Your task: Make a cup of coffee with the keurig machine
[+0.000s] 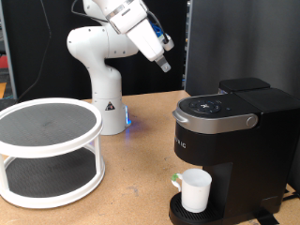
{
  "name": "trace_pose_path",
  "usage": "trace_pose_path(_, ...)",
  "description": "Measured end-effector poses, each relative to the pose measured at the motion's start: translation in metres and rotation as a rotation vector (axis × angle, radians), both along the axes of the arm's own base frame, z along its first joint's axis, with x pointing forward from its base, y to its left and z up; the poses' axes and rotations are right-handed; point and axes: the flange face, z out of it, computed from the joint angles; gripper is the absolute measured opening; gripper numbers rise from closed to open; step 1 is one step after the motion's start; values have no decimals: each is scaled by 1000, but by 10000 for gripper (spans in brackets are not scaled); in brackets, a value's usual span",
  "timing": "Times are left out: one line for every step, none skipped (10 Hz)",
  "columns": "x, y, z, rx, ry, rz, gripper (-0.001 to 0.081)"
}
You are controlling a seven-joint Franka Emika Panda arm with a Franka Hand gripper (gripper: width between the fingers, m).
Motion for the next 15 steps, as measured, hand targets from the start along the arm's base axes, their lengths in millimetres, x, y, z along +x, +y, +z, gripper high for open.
trace_pose_path(0, 0, 0, -1, -2, 0, 806)
trace_pose_path(0, 3, 3, -78, -9, 58, 806)
trace_pose_path(2, 10, 10, -187, -23, 125, 806)
trace_pose_path(6, 20, 19, -274, -36, 165, 806)
trace_pose_path(10, 31, 28, -313, -23, 181, 806)
trace_pose_path(15, 42, 37, -321, 3, 186, 806)
trace_pose_path(20, 50, 43, -329, 62, 211, 806)
trace_pose_path(35, 54, 41, -333, 135, 237, 806)
trace_pose_path(36, 53, 42, -334, 108, 225, 806)
trace_pose_path(36, 52, 40, -335, 81, 208, 806)
trace_pose_path(37, 55, 38, -336, 76, 187, 806)
trace_pose_path(41, 63, 39, -342, 73, 150, 806)
trace_pose_path(47, 74, 42, -346, 68, 99, 806)
trace_pose_path(54, 86, 45, -346, 71, 58, 806)
trace_pose_path(62, 96, 49, -346, 75, 29, 806)
